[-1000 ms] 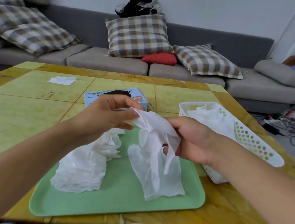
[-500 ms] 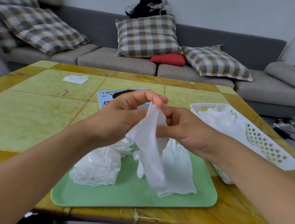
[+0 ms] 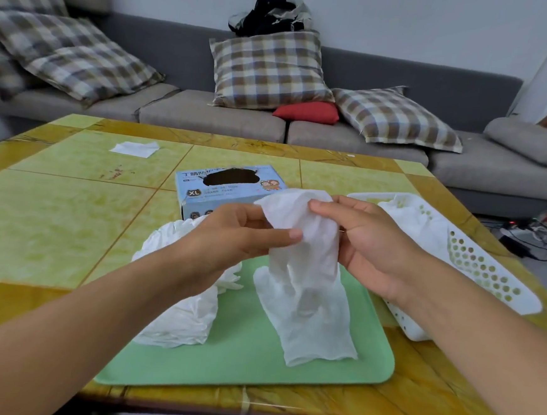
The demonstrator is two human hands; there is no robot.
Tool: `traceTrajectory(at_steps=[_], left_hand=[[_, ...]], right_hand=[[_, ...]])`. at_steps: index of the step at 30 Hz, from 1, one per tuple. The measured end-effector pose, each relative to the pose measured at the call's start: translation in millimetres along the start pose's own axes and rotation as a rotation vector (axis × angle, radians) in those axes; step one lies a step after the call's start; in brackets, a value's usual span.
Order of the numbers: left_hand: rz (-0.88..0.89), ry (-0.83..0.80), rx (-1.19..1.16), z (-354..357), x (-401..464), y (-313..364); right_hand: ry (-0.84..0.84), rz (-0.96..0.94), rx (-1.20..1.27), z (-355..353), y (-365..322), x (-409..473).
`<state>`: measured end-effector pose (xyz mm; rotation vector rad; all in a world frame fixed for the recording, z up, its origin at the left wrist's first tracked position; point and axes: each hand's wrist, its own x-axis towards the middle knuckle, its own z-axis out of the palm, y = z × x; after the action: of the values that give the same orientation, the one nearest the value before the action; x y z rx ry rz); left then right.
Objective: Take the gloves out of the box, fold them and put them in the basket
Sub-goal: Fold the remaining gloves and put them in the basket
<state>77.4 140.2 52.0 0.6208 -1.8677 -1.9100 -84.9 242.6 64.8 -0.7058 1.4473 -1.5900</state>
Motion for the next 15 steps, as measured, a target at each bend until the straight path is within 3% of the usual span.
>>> traceTrajectory(at_steps=[5, 10, 12, 15], left_hand=[[0.060, 0.102, -0.077, 6, 0, -1], [-0.038, 0.046, -0.066, 13, -6, 2], [-0.129, -0.005, -0.071, 16, -5, 0], [-0.263, 0.065, -0.091, 15, 5, -11]], right_hand=[[-0.130, 0.100, 0.004, -17, -6, -14], [-0.284, 0.167, 0.035, -32, -7, -30], [-0.229, 0.214, 0.037, -36, -4, -26], [-0.123, 0.324, -0.004, -38, 9, -11]])
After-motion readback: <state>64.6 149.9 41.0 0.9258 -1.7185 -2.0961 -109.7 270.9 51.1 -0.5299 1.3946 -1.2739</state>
